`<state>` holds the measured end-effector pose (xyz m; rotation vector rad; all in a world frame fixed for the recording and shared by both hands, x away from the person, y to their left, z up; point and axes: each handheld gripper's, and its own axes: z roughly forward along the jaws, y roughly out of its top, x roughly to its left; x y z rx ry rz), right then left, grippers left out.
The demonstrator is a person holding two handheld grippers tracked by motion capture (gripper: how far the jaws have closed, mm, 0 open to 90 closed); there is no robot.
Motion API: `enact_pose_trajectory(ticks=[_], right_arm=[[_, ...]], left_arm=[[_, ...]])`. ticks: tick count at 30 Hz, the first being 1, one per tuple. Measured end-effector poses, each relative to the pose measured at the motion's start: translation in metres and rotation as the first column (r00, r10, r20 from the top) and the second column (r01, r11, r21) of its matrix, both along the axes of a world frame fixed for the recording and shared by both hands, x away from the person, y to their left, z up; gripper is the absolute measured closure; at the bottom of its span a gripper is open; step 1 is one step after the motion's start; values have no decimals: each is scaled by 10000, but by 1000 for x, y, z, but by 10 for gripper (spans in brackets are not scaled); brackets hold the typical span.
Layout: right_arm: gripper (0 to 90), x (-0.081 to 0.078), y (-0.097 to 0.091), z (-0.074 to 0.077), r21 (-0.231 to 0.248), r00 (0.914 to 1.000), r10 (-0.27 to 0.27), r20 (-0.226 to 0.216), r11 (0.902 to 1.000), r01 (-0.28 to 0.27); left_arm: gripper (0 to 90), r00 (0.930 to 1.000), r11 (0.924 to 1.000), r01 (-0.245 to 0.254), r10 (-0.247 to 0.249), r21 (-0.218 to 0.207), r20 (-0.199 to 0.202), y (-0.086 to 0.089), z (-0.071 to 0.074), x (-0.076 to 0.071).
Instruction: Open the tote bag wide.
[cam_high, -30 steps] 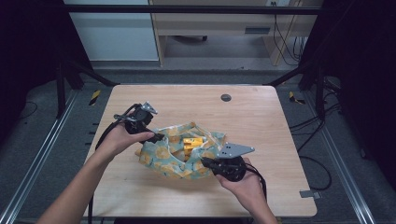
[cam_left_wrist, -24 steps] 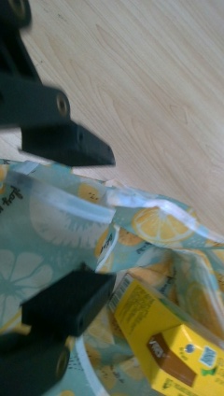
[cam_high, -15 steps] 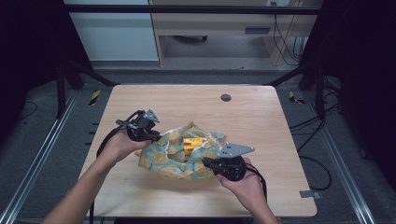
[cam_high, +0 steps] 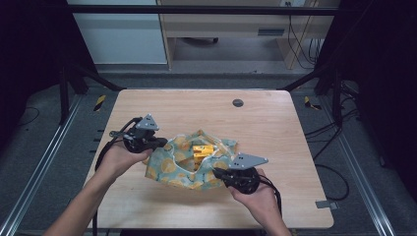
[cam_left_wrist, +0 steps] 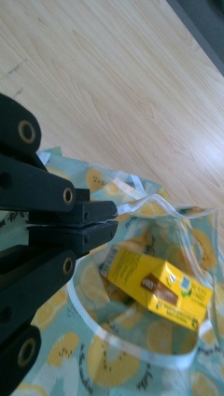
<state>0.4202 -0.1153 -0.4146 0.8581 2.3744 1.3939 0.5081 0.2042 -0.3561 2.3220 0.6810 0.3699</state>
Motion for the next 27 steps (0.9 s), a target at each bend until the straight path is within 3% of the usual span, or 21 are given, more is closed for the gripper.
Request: enact_pose_trajectory(ticks=[19,27], right_arm=[[859,-12,-8,-9,-261,9995,-312,-19,9992,311],[852,-22,-8,-16,-413,9996,-279,-53,9988,276]], left_arm=[[896,9973,9967,663,-677,-471,-281,2,-6,-23],[897,9954,9906,929,-949,-1001,-160,4,-2,-37]])
